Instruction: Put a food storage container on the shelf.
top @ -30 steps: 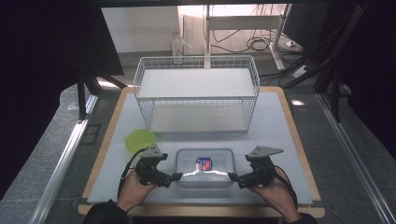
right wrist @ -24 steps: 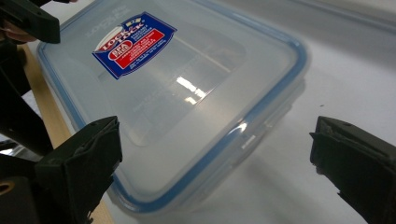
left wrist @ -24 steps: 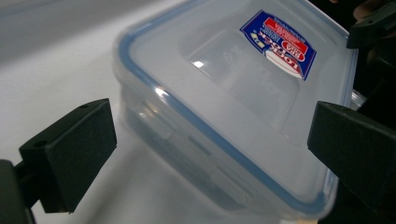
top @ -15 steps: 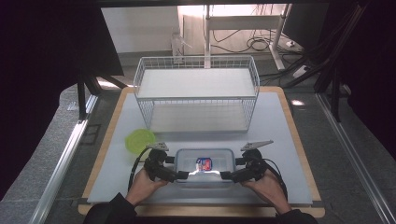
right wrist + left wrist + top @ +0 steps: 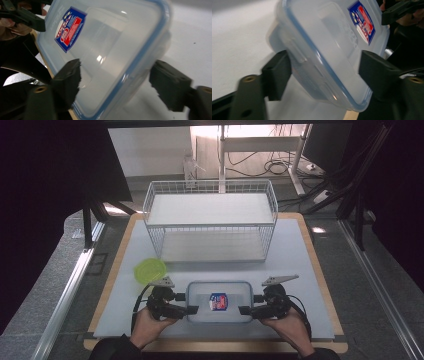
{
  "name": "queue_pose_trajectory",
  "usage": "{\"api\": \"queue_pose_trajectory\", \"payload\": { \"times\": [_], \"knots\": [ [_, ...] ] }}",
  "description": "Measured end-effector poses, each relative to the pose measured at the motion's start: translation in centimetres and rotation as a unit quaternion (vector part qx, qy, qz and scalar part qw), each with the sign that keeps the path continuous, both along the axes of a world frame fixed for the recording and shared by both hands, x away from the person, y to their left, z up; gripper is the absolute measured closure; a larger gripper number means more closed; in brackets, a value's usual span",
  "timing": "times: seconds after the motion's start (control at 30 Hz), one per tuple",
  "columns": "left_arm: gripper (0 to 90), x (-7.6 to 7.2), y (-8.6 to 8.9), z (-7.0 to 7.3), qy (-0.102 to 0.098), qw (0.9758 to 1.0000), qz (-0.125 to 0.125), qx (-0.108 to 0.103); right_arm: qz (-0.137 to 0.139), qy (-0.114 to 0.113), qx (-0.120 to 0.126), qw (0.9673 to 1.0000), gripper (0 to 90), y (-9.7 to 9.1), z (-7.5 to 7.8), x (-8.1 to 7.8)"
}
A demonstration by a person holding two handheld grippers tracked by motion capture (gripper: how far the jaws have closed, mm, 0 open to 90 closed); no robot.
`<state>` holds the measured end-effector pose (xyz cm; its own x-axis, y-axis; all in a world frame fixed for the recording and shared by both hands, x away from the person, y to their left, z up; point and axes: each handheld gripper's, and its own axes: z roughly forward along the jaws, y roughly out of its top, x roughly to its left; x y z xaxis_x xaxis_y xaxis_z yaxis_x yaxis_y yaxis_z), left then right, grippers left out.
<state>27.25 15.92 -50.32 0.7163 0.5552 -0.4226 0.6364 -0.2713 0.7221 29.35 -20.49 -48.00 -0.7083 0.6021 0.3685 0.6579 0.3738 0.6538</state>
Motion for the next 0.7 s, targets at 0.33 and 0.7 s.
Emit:
{"api": "queue_pose_trajectory", "payload": {
  "times": [0.33,0.7],
  "knots": [
    [45.0,-1.5,0.5,0.0,-0.011,0.9995,0.015,-0.027,-0.016,0.043,0.058,0.9973,49.8,-1.9,-0.2,-0.9],
    [48.4,-1.2,0.4,0.3,-0.011,0.9987,0.037,-0.032,-0.050,0.023,0.055,0.9969,52.2,-1.5,0.4,-1.7]
  ]
}}
